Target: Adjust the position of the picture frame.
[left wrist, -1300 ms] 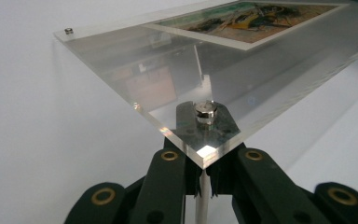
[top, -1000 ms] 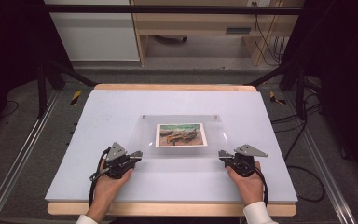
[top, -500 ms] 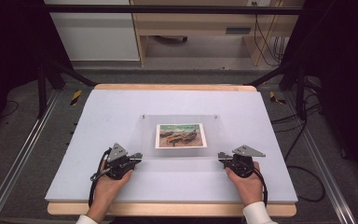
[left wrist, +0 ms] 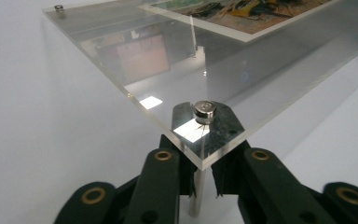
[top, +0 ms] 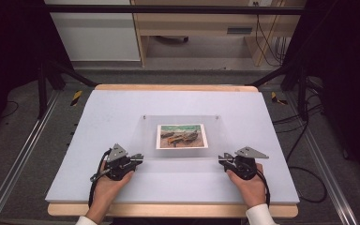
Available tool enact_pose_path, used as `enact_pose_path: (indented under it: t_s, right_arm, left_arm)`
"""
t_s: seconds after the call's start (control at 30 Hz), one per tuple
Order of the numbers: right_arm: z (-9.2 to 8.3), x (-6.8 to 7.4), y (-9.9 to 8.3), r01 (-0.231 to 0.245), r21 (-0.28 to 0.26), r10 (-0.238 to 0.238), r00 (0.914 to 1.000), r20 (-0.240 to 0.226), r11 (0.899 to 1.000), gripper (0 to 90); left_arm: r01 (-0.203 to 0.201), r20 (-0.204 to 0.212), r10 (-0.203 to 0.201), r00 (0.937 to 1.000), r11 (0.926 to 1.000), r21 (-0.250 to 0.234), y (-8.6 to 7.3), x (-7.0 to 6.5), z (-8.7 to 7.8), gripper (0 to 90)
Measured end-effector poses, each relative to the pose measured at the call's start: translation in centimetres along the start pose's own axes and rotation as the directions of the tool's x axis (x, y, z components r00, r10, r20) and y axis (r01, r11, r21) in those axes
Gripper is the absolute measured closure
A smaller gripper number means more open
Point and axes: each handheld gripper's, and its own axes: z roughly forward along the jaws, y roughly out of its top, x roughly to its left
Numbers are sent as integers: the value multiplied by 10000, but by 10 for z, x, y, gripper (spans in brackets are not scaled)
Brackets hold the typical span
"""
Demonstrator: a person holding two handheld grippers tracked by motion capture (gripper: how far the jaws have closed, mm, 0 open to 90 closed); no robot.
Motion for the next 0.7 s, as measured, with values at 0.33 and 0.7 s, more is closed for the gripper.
enact_pose_path:
  t_s: [0.33,0.7]
  right_arm:
    - [-12,8,0,223,366,-218,9997,-129,9991,334]
    - [-25,10,3,243,-1,-243,9996,-125,9997,162]
  left_arm:
    - [141,303,-142,9994,9999,32,2,-3,-11,419]
    - [405,668,-403,9970,9992,-27,7,1,-16,184]
